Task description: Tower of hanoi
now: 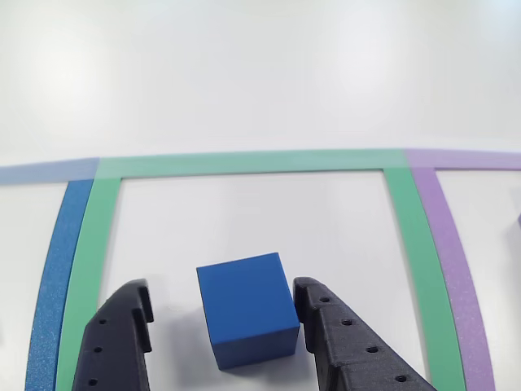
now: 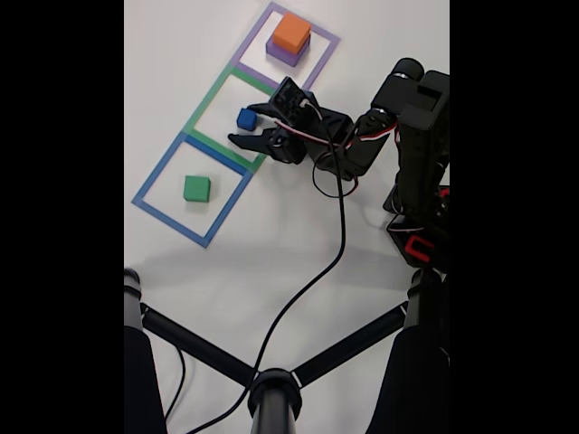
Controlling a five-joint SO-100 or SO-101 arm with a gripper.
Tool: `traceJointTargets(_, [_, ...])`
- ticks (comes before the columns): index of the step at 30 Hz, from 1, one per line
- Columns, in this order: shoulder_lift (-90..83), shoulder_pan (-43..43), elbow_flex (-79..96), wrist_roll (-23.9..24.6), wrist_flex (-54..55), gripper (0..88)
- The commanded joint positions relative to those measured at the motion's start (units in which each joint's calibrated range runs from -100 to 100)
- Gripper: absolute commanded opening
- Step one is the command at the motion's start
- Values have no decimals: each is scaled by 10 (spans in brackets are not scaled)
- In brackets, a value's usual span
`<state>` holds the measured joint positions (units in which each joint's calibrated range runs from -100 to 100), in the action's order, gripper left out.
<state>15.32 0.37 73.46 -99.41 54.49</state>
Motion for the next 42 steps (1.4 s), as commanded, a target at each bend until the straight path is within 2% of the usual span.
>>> traceJointTargets(1, [-2,7,-12,-6,12,109])
traceJointTargets(5, [-1,4,-10,-6,12,54])
traceJointTargets(14, [-19,2,8,-6,9,26])
traceJointTargets(20, [-148,4,50,-6,-78,22])
traceJointTargets(24, [-295,5,52,-6,-235,20])
traceJointTargets(30, [-473,10,-50,-6,-544,18])
traceJointTargets(38, [-607,32,-323,-6,-1031,22])
traceJointTargets(42, [-612,53,-482,-6,-1223,23])
